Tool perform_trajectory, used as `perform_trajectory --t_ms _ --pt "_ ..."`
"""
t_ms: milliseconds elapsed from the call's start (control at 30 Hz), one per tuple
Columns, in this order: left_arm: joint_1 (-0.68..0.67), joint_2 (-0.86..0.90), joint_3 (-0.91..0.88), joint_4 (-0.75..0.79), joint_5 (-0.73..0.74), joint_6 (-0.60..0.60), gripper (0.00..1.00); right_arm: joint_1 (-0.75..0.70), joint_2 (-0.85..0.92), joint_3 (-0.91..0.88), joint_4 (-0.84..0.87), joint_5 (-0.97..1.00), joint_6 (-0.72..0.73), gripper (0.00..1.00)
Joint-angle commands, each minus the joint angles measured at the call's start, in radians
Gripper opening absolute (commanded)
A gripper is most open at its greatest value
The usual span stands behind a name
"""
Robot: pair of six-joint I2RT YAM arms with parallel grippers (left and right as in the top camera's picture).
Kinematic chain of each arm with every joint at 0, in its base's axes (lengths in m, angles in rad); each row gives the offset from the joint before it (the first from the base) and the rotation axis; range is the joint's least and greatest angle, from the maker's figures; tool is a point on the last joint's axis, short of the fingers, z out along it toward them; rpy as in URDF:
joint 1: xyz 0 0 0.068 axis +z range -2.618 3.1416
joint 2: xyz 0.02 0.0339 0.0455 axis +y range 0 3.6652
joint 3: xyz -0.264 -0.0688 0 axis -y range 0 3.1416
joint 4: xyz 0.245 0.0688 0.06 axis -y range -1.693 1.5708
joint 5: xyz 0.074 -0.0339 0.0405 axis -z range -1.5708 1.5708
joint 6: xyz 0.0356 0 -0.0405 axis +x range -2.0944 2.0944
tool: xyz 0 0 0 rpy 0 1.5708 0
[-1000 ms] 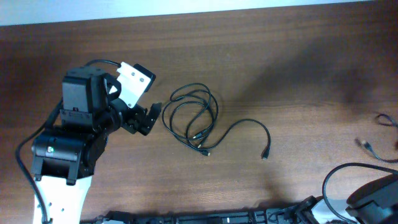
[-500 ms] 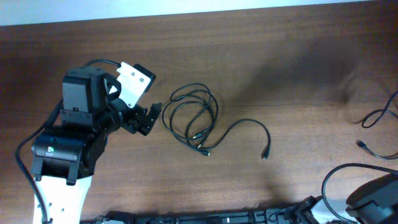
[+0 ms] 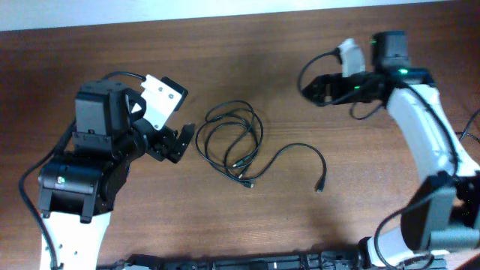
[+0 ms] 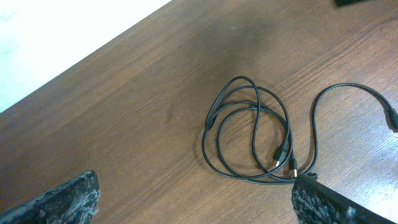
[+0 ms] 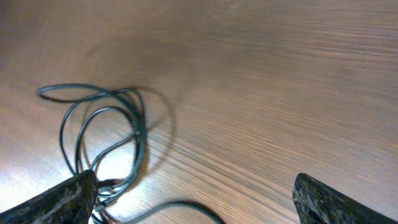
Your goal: Untangle cables
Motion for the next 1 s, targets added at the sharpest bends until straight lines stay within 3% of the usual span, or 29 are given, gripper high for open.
perform_trajectory --t_ms 0,167,500,633,767,967 --pt "0.005 -0.003 0.003 0.002 0.011 0.013 0.99 0.118 0.077 -0.005 0.043 -0.003 -0.018 0.99" --pt "0.005 -0.003 0.003 0.002 0.011 0.013 0.99 0.260 0.197 -0.005 0.120 0.012 -0.006 0.99" --pt "0.005 -0.003 0.003 0.002 0.011 0.013 0.99 0.307 0.277 -0.005 0.156 -0.013 -0.007 0.99" --pt "0.005 -0.003 0.003 0.002 0.011 0.013 0.99 0.322 0.277 -0.005 0.274 -0.150 -0.237 0.99" --pt "0.005 -0.003 0.003 0.002 0.011 0.013 0.99 0.401 0.278 -0.005 0.354 -0.152 -0.372 0.99" --pt "0.005 -0.003 0.003 0.002 0.011 0.013 0.99 0.475 0.280 -0.005 0.454 0.008 -0.392 0.98"
